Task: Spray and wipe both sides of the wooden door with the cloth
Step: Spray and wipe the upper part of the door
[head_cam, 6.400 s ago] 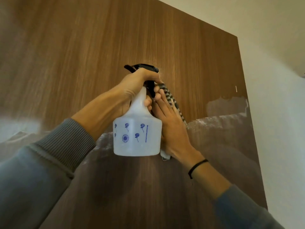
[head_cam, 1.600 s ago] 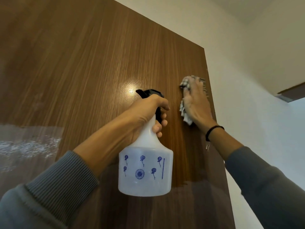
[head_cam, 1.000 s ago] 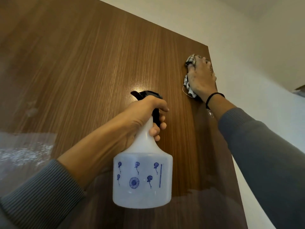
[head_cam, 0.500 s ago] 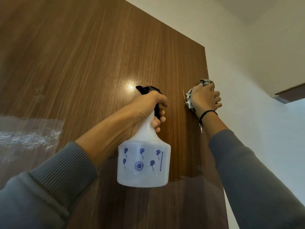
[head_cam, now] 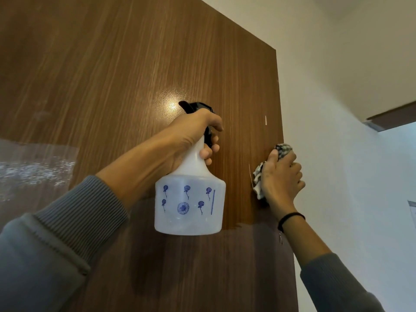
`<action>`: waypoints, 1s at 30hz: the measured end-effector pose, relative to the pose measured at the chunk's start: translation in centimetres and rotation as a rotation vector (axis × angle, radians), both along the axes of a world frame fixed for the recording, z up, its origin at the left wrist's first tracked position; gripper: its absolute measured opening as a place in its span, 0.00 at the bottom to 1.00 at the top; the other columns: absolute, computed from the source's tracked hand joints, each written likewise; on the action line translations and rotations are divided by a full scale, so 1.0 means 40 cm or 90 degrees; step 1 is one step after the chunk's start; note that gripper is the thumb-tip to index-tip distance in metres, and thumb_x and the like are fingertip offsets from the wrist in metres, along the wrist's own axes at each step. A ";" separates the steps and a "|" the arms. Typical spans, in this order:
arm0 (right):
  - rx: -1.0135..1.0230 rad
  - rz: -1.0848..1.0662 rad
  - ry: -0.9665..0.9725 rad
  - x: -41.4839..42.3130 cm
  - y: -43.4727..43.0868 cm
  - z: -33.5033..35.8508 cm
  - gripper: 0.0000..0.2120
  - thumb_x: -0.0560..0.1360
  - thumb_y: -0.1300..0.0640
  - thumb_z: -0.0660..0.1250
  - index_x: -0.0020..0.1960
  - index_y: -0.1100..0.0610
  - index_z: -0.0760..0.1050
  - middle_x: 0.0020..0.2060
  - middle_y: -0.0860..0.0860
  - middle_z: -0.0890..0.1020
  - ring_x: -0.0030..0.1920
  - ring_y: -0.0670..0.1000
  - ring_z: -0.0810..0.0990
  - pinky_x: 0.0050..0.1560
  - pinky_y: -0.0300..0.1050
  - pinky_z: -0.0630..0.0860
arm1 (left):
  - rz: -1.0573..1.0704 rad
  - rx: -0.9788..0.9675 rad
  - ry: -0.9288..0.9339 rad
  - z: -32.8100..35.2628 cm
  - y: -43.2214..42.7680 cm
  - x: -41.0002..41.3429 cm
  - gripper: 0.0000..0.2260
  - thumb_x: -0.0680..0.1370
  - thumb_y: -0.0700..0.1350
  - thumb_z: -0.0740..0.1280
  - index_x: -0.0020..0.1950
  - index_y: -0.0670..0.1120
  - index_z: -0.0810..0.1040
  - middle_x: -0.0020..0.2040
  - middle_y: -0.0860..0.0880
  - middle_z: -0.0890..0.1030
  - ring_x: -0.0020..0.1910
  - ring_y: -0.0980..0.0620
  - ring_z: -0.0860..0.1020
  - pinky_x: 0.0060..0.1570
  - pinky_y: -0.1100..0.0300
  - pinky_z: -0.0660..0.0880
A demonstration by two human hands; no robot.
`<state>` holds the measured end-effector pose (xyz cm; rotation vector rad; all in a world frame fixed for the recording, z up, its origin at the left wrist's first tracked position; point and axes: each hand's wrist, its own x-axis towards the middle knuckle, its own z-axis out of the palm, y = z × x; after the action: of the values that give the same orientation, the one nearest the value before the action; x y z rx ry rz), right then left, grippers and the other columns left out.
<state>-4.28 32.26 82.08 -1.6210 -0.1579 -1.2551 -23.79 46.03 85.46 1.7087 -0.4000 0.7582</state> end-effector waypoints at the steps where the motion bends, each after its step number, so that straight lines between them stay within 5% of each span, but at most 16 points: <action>1: 0.005 0.001 0.008 -0.003 0.001 0.000 0.24 0.85 0.44 0.48 0.75 0.58 0.60 0.70 0.61 0.70 0.70 0.62 0.68 0.71 0.60 0.60 | 0.000 -0.002 -0.003 -0.001 -0.001 -0.001 0.07 0.78 0.42 0.67 0.41 0.42 0.73 0.34 0.45 0.75 0.18 0.55 0.68 0.22 0.64 0.71; 13: 0.048 0.044 0.037 -0.014 0.005 -0.064 0.22 0.85 0.47 0.50 0.74 0.58 0.60 0.69 0.60 0.70 0.69 0.61 0.70 0.71 0.60 0.62 | 0.014 -0.003 0.002 -0.002 -0.003 0.000 0.08 0.77 0.43 0.67 0.40 0.42 0.74 0.34 0.45 0.76 0.18 0.55 0.68 0.22 0.64 0.71; 17: 0.015 0.041 -0.108 -0.047 0.052 -0.080 0.24 0.84 0.48 0.50 0.76 0.57 0.61 0.74 0.58 0.66 0.74 0.60 0.65 0.75 0.60 0.64 | 0.018 -0.008 -0.001 -0.001 -0.003 0.002 0.08 0.77 0.43 0.67 0.40 0.42 0.74 0.34 0.45 0.76 0.18 0.55 0.68 0.21 0.64 0.71; 21: -0.131 0.088 -0.238 -0.060 0.087 -0.148 0.27 0.84 0.44 0.48 0.81 0.50 0.52 0.82 0.48 0.54 0.82 0.50 0.49 0.79 0.48 0.47 | 0.025 -0.005 -0.010 -0.001 -0.001 0.008 0.08 0.78 0.43 0.67 0.41 0.42 0.74 0.34 0.45 0.76 0.18 0.55 0.67 0.21 0.64 0.71; 26: 0.053 0.085 -0.148 0.025 0.006 0.030 0.19 0.84 0.48 0.51 0.72 0.52 0.66 0.70 0.53 0.71 0.69 0.57 0.71 0.70 0.62 0.70 | 0.014 -0.015 -0.018 -0.001 0.003 0.010 0.08 0.78 0.43 0.67 0.40 0.42 0.73 0.33 0.45 0.76 0.17 0.55 0.67 0.21 0.64 0.71; 30: -0.129 0.103 -0.257 -0.034 0.046 0.086 0.22 0.86 0.51 0.52 0.78 0.52 0.61 0.78 0.54 0.61 0.78 0.57 0.59 0.78 0.61 0.57 | 0.022 -0.018 -0.018 0.006 0.001 0.017 0.10 0.77 0.43 0.67 0.39 0.41 0.73 0.33 0.44 0.76 0.16 0.54 0.67 0.21 0.64 0.71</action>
<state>-5.64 34.11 85.51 -1.4695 -0.6725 -1.4620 -23.13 46.08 85.69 1.6831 -0.3791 0.8103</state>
